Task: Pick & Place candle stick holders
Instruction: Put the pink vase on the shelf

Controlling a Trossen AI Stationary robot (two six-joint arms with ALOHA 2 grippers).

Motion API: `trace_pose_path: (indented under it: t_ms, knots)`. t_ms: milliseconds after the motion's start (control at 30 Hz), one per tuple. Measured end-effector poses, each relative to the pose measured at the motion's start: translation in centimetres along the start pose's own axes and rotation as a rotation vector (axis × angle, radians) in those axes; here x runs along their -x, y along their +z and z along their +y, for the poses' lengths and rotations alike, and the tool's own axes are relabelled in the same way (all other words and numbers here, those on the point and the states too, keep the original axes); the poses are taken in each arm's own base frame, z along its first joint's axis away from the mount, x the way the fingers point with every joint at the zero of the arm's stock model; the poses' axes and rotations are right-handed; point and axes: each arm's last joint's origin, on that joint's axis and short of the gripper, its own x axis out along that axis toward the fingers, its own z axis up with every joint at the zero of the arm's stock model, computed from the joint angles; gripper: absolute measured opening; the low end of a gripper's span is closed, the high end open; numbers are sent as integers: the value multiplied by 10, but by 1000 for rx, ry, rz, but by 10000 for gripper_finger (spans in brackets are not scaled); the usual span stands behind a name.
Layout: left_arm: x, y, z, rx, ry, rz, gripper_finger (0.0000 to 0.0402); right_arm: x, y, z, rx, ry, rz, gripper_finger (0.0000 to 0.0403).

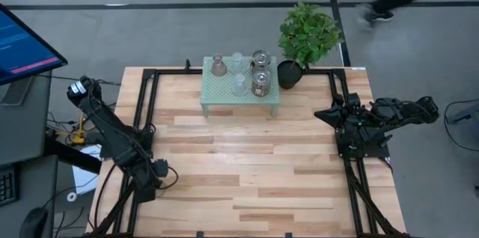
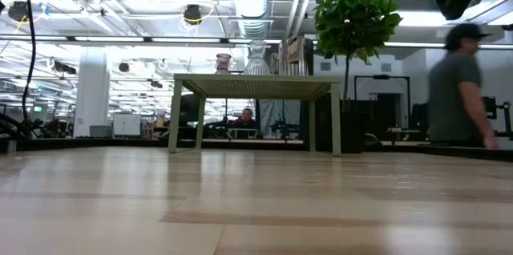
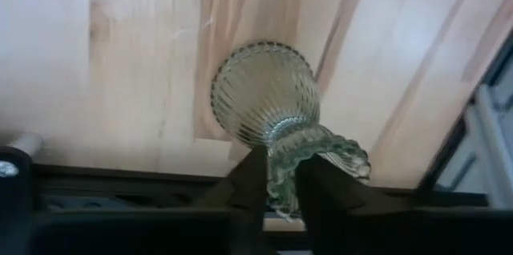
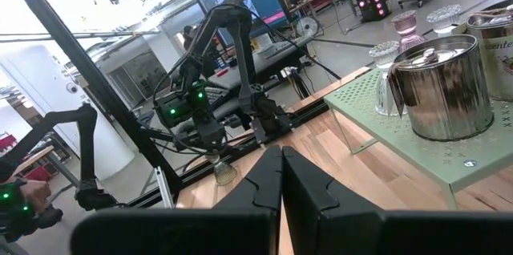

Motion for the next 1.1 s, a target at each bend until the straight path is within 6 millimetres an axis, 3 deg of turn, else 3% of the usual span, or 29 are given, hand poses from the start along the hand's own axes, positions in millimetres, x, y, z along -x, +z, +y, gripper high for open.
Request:
trace_pose_path:
  t_ms: [100,400,667,933,1100]
  knots:
    - [-4,0,1,26,-19,-7,27,0,0,0,0,0,0,0]
    - [-4,9,4,215,-7,-79,27,0,0,0,4,0,0,0]
    - [1,29,13,438,-15,-222,27,0,0,0,20,-1,1,0]
    - [28,55,27,646,-10,-475,27,0,0,0,127,0,4,0]
    - [45,68,32,719,-33,-549,27,11,1,-5,146,8,-10,0]
